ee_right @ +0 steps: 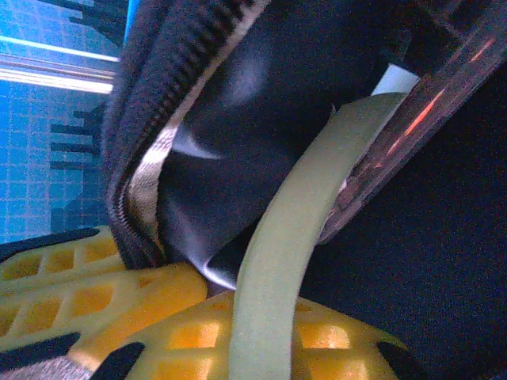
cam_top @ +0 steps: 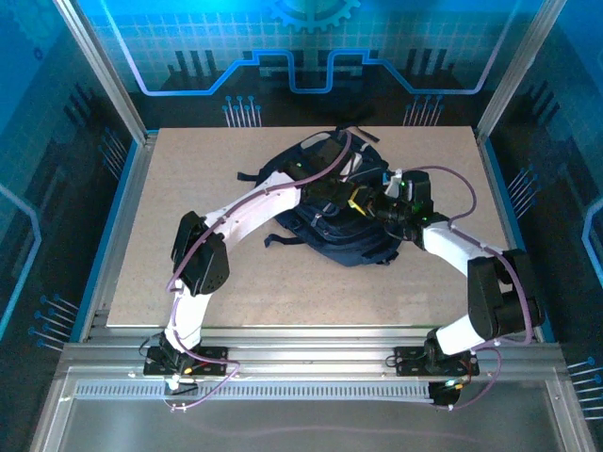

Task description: Pack books, pencil case, and school supplies into a backpack

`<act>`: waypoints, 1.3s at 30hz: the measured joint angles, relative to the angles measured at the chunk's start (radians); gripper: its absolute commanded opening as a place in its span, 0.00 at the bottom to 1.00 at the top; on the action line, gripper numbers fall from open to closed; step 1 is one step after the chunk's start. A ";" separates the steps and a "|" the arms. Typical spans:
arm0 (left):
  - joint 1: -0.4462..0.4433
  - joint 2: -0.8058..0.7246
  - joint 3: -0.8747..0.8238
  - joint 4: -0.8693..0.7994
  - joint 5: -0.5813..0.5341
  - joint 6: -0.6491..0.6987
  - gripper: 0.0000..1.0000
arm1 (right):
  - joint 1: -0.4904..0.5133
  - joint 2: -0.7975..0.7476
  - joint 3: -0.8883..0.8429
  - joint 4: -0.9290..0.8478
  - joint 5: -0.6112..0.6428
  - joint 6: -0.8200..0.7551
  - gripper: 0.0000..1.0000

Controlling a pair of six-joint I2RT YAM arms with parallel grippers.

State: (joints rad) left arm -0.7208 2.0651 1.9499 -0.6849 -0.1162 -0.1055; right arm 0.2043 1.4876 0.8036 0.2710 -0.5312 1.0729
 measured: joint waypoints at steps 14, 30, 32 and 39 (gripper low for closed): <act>0.022 -0.013 0.000 0.001 0.033 -0.001 0.00 | 0.005 0.003 -0.002 0.051 0.001 -0.005 0.00; 0.026 -0.025 0.034 -0.002 0.036 0.000 0.00 | 0.068 -0.087 -0.079 -0.027 0.217 0.130 0.00; 0.025 -0.025 0.041 -0.004 0.040 -0.001 0.00 | 0.068 -0.137 -0.114 -0.056 0.279 0.158 0.00; 0.020 -0.025 0.045 -0.008 0.054 -0.001 0.00 | 0.085 -0.148 -0.120 -0.104 0.404 0.213 0.00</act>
State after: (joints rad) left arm -0.7010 2.0399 1.9949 -0.6926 -0.0620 -0.1062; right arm 0.2897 1.3396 0.6834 0.1673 -0.1268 1.2861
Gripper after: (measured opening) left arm 0.057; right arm 0.127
